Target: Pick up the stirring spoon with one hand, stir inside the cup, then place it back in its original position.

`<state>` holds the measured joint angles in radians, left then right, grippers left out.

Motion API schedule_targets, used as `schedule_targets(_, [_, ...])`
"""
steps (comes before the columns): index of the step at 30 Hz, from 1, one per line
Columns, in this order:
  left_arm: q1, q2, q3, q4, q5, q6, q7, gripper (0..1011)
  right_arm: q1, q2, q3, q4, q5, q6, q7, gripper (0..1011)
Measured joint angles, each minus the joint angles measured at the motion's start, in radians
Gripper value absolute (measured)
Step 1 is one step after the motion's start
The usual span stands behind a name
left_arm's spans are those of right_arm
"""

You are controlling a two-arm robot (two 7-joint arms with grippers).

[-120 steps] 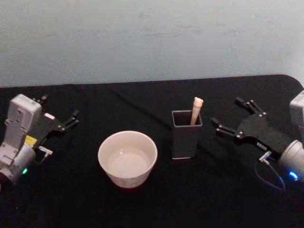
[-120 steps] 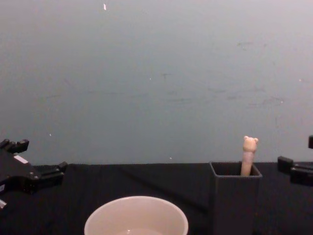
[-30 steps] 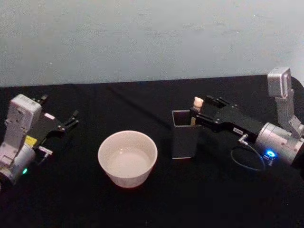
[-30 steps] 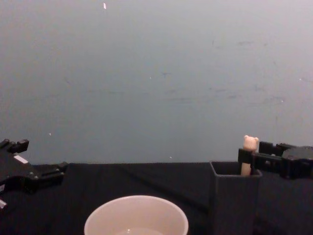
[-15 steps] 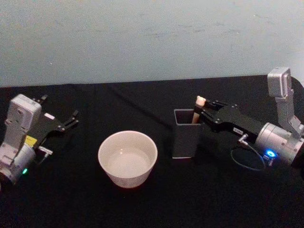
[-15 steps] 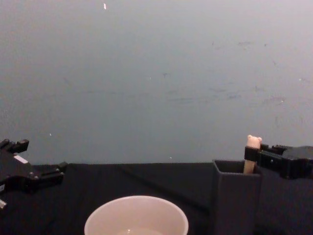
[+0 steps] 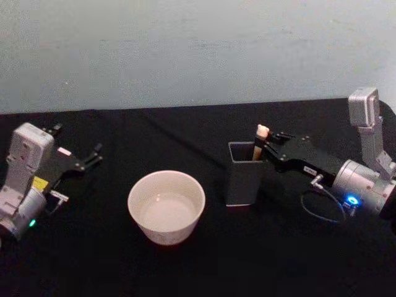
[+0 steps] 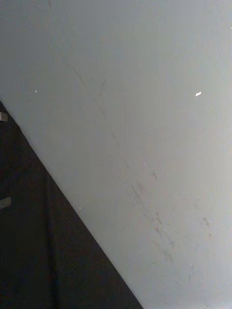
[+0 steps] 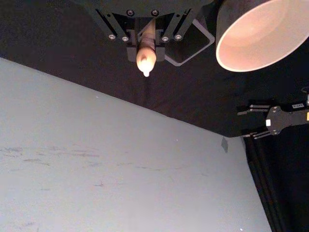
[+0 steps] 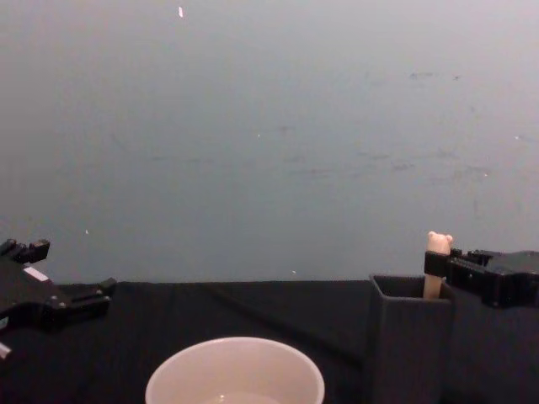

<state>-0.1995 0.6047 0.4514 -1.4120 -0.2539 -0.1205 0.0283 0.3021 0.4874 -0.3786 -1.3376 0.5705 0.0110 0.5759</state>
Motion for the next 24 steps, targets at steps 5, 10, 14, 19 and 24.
schedule_targets(5, [0.000,0.000,0.000,0.000,0.000,0.000,0.000,1001,0.000,0.000,0.000,0.000,0.000,0.000,0.000,207])
schedule_targets(10, [0.000,0.000,0.000,0.000,0.000,0.000,0.000,1001,0.003,0.001,-0.004,0.002,0.000,0.000,0.000,207])
schedule_targets(14, [0.000,0.000,0.000,0.000,0.000,0.000,0.000,1001,0.006,0.003,-0.006,0.004,0.004,0.002,0.002,207])
schedule_targets(19, [0.000,0.000,0.000,0.000,0.000,0.000,0.000,1001,0.008,0.006,-0.005,-0.003,0.022,0.023,0.004,207])
schedule_targets(24, [0.000,0.000,0.000,0.000,0.000,0.000,0.000,1001,0.010,0.007,-0.002,-0.014,0.040,0.037,-0.001,207])
